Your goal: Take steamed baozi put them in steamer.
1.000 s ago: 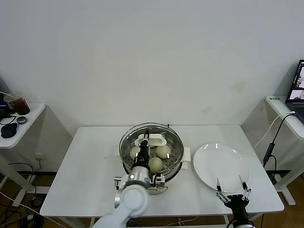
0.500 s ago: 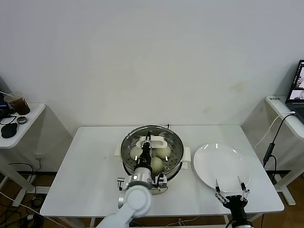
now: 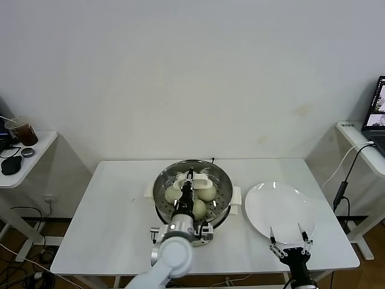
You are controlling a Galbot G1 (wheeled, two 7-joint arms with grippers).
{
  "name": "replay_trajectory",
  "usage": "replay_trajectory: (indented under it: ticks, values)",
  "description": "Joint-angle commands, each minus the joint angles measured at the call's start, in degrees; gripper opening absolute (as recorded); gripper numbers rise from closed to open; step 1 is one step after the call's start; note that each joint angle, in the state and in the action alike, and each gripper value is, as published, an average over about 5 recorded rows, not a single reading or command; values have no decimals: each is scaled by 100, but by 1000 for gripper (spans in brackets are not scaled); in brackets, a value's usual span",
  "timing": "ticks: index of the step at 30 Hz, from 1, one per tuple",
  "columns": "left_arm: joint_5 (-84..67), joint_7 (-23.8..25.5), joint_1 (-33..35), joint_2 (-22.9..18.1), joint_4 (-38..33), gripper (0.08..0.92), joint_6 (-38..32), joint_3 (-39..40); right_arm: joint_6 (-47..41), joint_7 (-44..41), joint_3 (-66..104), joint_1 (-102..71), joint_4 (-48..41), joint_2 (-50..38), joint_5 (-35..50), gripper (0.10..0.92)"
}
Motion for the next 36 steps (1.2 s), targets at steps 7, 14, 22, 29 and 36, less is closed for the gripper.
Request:
replay_trajectory:
  ticks: [7, 14, 22, 29, 36]
  values:
    - [-3287, -1444, 2064, 570, -2226, 471, -498, -1191, -45, -32, 5, -53, 44, -59, 49, 823]
    - [-7567, -2733, 4419, 625, -2660, 670, -3398, -3266, -78, -81, -55, -98, 90, -59, 170, 823]
    - [-9388, -2842, 5898, 514, -2555, 819, -4382, -4136, -558, -232, -749, -610, 470, -630, 1078, 823]
    - [-9640, -2873, 6140, 323, -1502, 823, -5141, -4066, -899, -127, -1272, -1080, 757, -964, 1093, 823]
    - [-9915, -2420, 6082, 227, -1064, 823, -5648, -4028, -964, -57, -1331, -1101, 751, -926, 1103, 823]
